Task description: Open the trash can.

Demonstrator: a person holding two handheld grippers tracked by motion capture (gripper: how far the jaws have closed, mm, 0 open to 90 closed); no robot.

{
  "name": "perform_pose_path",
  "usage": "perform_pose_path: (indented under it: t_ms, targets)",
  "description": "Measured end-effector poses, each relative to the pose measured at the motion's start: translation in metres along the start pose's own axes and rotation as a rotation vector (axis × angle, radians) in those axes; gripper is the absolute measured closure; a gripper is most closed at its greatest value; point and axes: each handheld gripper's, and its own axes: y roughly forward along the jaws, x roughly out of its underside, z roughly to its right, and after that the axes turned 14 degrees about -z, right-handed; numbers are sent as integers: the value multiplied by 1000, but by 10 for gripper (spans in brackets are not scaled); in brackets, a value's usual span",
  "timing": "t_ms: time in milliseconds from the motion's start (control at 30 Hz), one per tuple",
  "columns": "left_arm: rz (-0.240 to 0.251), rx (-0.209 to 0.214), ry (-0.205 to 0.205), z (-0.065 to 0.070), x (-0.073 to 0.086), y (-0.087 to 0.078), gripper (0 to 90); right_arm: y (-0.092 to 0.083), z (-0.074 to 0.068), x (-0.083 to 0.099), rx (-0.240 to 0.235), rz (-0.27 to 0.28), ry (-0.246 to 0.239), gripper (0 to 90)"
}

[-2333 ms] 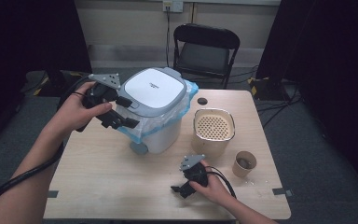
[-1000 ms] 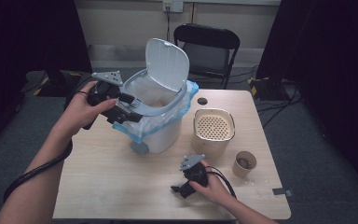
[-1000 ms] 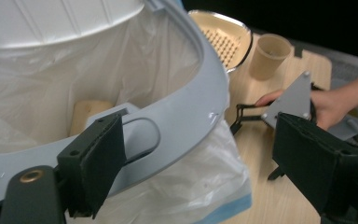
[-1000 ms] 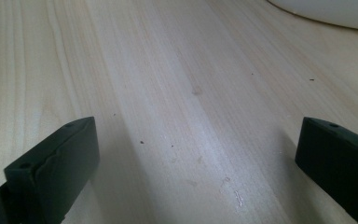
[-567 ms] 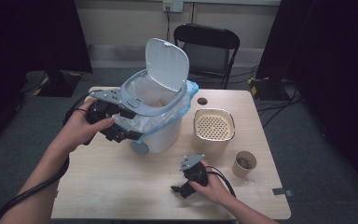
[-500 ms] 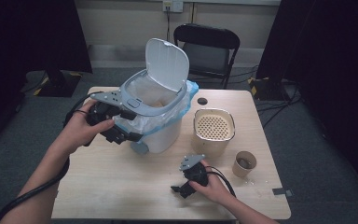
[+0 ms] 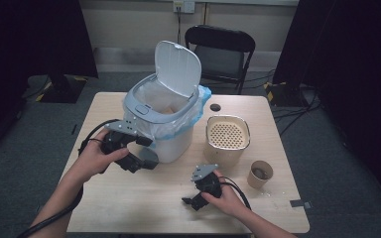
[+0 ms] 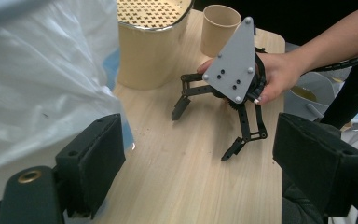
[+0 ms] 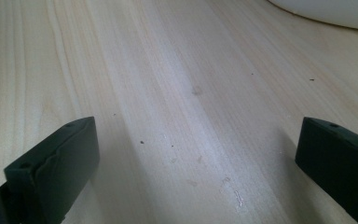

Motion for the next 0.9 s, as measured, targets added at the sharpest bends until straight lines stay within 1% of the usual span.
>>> perform_pose_path:
  t_ms: [33, 100, 133, 167, 200, 233, 267, 300, 333, 367, 400, 500, 600, 633, 700, 767, 867, 900]
  targets:
    - [7, 5, -4, 1, 2, 2, 161, 0, 0, 0, 0, 0, 0, 0]
    - [-2, 20, 1, 5, 8, 9, 161, 0, 0, 0, 2, 0, 1, 0]
    - [-2, 20, 1, 5, 8, 9, 161, 0, 0, 0, 2, 0, 1, 0]
    - [0, 25, -3, 7, 13, 14, 161, 0, 0, 0, -2, 0, -1, 0]
    - [0, 25, -3, 7, 13, 14, 161, 0, 0, 0, -2, 0, -1, 0]
    - [0, 34, -7, 8, 17, 18, 161, 0, 0, 0, -2, 0, -1, 0]
    - [0, 34, -7, 8, 17, 18, 161, 0, 0, 0, -2, 0, -1, 0]
    - [2, 37, -10, 9, 22, 22, 161, 0, 0, 0, 1, -1, 1, 0]
    - [2, 37, -10, 9, 22, 22, 161, 0, 0, 0, 1, -1, 1, 0]
    - [3, 39, -18, 10, 27, 26, 161, 0, 0, 0, -2, 0, -1, 0]
    - [3, 39, -18, 10, 27, 26, 161, 0, 0, 0, -2, 0, -1, 0]
    - [-4, 41, -27, 11, 35, 33, 161, 0, 0, 0, -3, -1, -2, 0]
    - [-5, 44, -29, 11, 39, 37, 161, 0, 0, 0, -3, 0, -3, 0]
    - [-11, 40, -29, 11, 40, 39, 161, 0, 0, 0, -3, 0, -3, 0]
    - [-9, 43, -31, 12, 46, 44, 161, 0, 0, 0, -3, -1, -3, 0]
    - [-6, 46, -34, 13, 48, 46, 161, 0, 0, 0, -3, 0, -3, 0]
    - [-20, 50, -29, 14, 53, 54, 162, 0, 0, 0, -3, 0, -3, 0]
    - [-32, 53, -31, 15, 56, 60, 161, 0, 0, 0, -3, -1, -2, 0]
